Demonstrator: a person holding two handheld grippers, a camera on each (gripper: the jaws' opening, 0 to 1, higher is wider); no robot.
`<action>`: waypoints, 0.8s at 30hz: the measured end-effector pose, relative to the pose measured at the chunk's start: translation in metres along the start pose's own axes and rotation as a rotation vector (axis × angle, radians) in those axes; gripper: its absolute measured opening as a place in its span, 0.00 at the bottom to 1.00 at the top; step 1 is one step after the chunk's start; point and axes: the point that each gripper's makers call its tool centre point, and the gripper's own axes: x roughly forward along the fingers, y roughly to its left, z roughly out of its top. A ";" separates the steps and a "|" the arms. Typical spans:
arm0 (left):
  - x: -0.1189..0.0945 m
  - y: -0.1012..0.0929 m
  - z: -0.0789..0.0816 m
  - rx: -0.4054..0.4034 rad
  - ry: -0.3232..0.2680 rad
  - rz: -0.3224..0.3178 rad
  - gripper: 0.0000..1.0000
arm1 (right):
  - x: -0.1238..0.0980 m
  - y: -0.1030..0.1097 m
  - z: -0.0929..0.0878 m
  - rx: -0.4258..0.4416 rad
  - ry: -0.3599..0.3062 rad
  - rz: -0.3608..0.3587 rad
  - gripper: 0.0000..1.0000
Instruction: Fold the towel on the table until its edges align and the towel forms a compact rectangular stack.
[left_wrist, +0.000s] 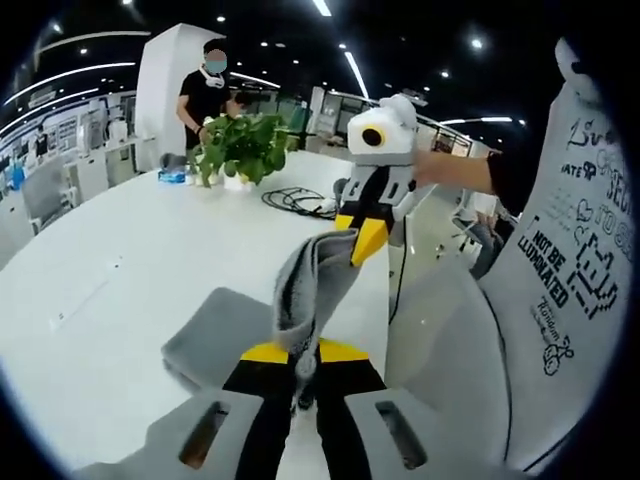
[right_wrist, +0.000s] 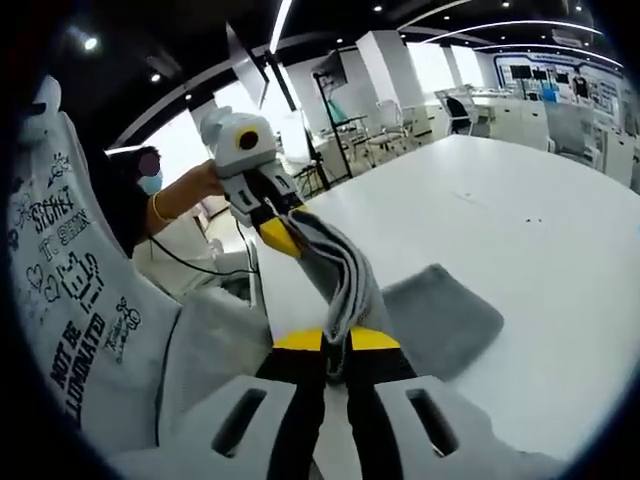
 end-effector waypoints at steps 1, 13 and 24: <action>-0.001 0.000 0.001 -0.001 0.000 -0.002 0.07 | 0.000 0.000 0.002 0.004 -0.001 -0.001 0.04; -0.005 0.008 0.010 -0.013 -0.046 0.017 0.07 | -0.002 -0.003 0.014 -0.005 -0.012 -0.014 0.04; 0.003 0.046 0.016 -0.143 -0.134 0.127 0.08 | 0.002 -0.040 0.024 0.074 -0.056 -0.117 0.04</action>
